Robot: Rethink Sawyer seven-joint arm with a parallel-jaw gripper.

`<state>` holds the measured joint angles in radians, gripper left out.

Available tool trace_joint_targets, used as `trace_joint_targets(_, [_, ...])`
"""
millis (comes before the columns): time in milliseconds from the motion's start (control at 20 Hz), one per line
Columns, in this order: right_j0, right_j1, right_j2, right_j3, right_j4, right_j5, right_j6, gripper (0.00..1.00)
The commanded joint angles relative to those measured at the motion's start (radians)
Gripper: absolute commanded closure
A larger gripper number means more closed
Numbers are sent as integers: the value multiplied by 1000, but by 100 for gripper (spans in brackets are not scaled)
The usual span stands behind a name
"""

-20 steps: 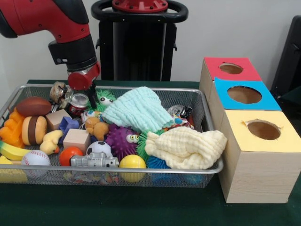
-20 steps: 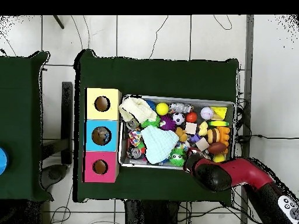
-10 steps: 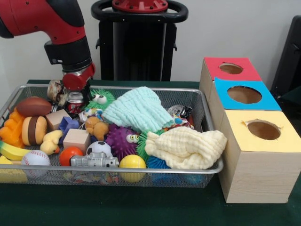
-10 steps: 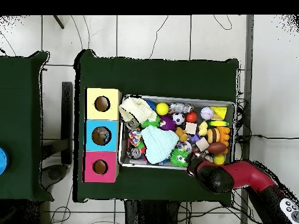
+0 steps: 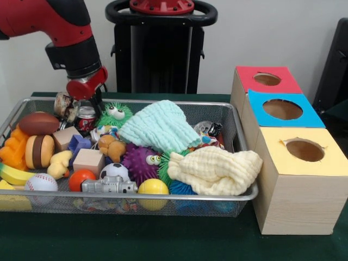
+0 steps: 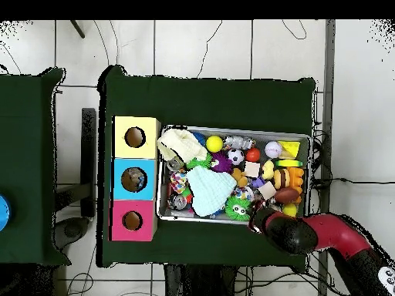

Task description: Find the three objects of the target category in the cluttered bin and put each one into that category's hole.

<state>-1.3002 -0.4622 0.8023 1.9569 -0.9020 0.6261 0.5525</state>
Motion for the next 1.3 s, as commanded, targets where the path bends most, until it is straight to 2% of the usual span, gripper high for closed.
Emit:
trace_joint_targets(50, [-91, -35, 135, 26, 221, 245, -193, 100])
trace_joint_targets(100, [-104, -50, 174, 43, 259, 242, -172, 100])
trace_joint_targets(200, [-112, -79, 222, 61, 281, 204, -133, 100])
trace_joint_targets(450, [-76, -173, 266, 88, 294, 111, 8, 100])
trace_joint_targets(650, [-93, -261, 327, 165, 346, 52, 90, 100])
trace_joint_targets(900, [-113, -455, 434, 276, 441, -65, 242, 100])
trace_joint_targets(1150, [-135, -599, 529, 344, 571, -129, 303, 100])
trace_joint_targets(1300, [-134, -658, 546, 374, 622, -168, 309, 100])
